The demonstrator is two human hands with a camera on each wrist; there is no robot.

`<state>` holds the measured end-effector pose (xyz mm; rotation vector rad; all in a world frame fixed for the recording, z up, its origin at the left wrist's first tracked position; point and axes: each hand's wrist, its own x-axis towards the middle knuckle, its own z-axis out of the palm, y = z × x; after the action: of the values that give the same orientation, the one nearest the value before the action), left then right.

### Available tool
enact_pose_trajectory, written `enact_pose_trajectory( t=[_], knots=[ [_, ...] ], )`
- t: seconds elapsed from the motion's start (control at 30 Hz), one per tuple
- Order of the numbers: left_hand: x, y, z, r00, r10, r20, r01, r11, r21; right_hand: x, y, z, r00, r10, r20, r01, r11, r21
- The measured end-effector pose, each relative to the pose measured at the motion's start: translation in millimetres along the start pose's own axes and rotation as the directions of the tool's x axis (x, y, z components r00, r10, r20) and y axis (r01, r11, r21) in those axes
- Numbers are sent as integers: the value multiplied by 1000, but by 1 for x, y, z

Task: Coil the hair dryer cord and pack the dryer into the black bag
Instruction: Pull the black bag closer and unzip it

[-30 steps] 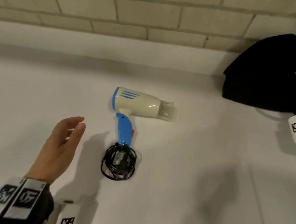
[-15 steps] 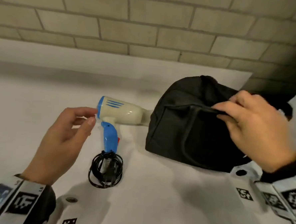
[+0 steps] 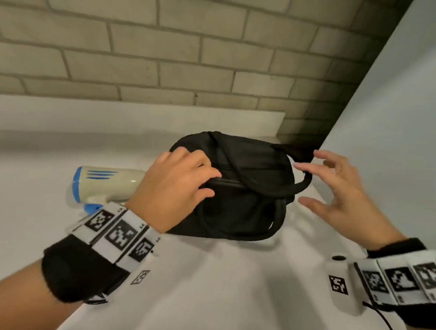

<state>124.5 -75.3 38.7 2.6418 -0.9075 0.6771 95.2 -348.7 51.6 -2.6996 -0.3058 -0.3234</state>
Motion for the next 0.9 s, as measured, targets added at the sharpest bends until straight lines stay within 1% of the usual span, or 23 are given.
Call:
enact_pose_trajectory(
  t=[0.03, 0.07, 0.13, 0.2, 0.23, 0.27, 0.3, 0.37, 0.4, 0.47, 0.5, 0.53, 0.57, 0.6, 0.67, 0.7, 0.73, 0.8, 0.87, 0.9],
  knots=[
    [3, 2, 0, 1000, 12, -24, -12, 1000, -6, 1, 0, 4, 1000, -13, 9, 12, 1000, 12],
    [4, 4, -1, 999, 13, -41, -14, 999, -37, 1, 0, 6, 1000, -22, -2, 22, 998, 61],
    [4, 8, -3, 998, 3, -61, -11, 990, -140, 3, -2, 6, 998, 20, -67, -2, 966, 258],
    [-1, 9, -4, 997, -19, -81, 1, 975, -221, 6, -1, 4, 977, 122, -172, -31, 890, 454],
    [-5, 9, -3, 996, -34, -86, 12, 968, -252, 6, 2, 6, 961, 195, -198, -60, 842, 536],
    [-10, 9, -2, 995, -52, -88, 25, 958, -285, 7, 6, 10, 946, 263, -191, -99, 792, 603],
    [-15, 9, -1, 994, -66, -83, 37, 948, -315, 8, 9, 16, 939, 312, -147, -154, 760, 631],
    [-22, 13, -3, 997, -52, -51, 31, 935, -354, 6, 11, 29, 946, 323, -25, -246, 766, 593],
    [-23, 14, -5, 999, -35, -33, 21, 928, -371, 5, 11, 34, 954, 298, -11, -238, 783, 575],
    [-18, 12, -11, 1000, -25, -17, 15, 906, -423, 6, 8, 34, 970, 224, -98, -126, 802, 584],
    [-14, 8, -14, 999, -44, -27, 27, 896, -444, 9, 4, 29, 972, 178, -151, -60, 815, 577],
    [-9, 3, -18, 996, -81, -24, 61, 887, -459, 13, -1, 22, 978, 109, -177, 5, 840, 543],
    [-2, -3, -21, 993, -119, 10, 110, 874, -473, 19, -3, 16, 984, 28, -176, 63, 870, 488],
    [3, -10, -22, 988, -140, 69, 156, 859, -488, 25, -5, 10, 987, -36, -158, 103, 890, 444],
    [10, -21, -20, 964, -154, 214, 249, 803, -542, 37, -7, 2, 991, -76, -113, 118, 888, 444],
    [13, -23, -18, 955, -165, 248, 282, 768, -575, 42, -8, -1, 989, -87, -118, 132, 875, 465],
    [17, -25, -16, 952, -180, 249, 298, 733, -612, 48, -9, -3, 987, -103, -125, 152, 852, 501],
    [23, -26, -11, 946, -245, 213, 323, 655, -683, 61, -13, -6, 992, -79, -100, 124, 780, 613],
    [29, -27, -5, 931, -318, 178, 343, 603, -720, 76, -19, -2, 998, 38, -41, 1, 721, 693],
    [32, -27, -2, 919, -352, 180, 366, 586, -723, 84, -20, 4, 992, 122, -31, -66, 715, 696]
  ],
)
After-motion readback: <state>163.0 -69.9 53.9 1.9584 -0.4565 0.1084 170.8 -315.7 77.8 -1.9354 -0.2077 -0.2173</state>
